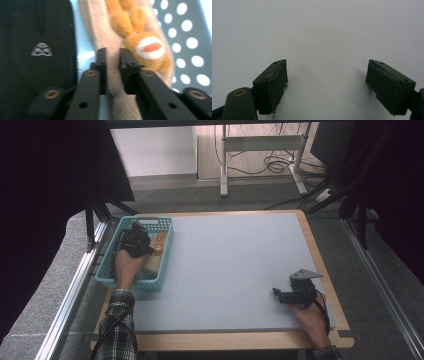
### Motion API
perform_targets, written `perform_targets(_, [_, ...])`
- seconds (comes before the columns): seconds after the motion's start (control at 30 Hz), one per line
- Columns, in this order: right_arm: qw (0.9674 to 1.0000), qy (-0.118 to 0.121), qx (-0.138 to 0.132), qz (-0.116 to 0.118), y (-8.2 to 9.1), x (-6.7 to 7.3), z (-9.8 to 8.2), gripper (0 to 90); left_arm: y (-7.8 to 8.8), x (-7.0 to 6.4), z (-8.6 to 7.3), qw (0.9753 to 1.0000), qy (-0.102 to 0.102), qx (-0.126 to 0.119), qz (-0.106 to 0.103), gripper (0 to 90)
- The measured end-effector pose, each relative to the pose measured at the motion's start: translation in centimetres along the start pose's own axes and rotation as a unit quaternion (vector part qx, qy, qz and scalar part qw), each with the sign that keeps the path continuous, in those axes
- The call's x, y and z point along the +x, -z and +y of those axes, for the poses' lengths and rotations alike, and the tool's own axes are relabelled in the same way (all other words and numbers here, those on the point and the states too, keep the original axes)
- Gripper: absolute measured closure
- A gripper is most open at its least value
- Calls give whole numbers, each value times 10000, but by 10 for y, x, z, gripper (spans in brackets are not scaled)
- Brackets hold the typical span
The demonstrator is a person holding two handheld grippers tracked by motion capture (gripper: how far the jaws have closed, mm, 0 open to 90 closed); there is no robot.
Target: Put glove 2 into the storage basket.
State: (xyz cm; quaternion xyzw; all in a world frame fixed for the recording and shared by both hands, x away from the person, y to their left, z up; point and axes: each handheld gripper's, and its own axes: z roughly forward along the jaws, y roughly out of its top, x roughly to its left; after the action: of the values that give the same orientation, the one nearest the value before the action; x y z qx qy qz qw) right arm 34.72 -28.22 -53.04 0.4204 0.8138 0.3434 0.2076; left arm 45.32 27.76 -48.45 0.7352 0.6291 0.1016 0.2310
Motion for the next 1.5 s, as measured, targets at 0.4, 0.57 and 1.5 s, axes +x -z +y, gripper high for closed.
perform_targets(0.4, [10000, 1, 0, -1, 0, 0, 0, 169, 19, 9, -3, 9980, 45, -489, 408, 374])
perform_targets(0.57, [10000, 2, -1, -2, 0, 0, 0, 169, 25, 11, -4, 9979, 57, -540, 364, 306])
perform_targets(1.5, [10000, 5, -1, -5, 0, 0, 0, 169, 62, 2, -38, 9904, -422, -1294, -230, 59])
